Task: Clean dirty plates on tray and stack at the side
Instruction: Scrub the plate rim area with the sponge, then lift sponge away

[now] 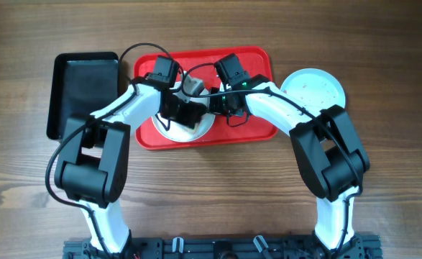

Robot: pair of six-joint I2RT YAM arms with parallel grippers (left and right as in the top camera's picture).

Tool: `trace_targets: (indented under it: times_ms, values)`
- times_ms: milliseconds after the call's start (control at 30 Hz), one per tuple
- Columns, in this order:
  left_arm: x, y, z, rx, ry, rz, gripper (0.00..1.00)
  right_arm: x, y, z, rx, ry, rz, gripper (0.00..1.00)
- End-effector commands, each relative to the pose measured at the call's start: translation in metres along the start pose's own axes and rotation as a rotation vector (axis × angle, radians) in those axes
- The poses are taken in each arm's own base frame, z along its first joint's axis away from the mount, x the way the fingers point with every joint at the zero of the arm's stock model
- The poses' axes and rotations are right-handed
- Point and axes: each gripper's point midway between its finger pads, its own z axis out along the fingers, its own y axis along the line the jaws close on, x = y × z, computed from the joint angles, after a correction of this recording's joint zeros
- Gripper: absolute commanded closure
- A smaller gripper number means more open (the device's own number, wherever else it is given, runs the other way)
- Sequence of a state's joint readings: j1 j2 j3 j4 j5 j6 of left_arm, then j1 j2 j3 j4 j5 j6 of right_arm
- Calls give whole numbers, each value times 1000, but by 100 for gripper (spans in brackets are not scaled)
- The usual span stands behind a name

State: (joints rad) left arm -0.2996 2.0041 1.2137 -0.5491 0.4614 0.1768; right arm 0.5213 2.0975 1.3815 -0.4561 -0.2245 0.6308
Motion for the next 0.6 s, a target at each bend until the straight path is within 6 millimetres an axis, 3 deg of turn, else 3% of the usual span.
trace_targets:
  times_ms: [0,67,267,400,567]
  values:
    - [46,60,38,-277,108,-222,96,1,-16,10,50,0,38,96]
    - [32,84,31,-416,21,-314,96,1,-16,10,50,0,38,96]
    - [12,121,6,-646,-122,-451,96,1,-17,10,52,2,38,95]
    - [-4,126,-12,-689,-166,-453,96,2,-17,10,52,3,39,96]
    - [-34,115,-56,-685,-228,-459,96,2,-17,10,53,4,40,96]
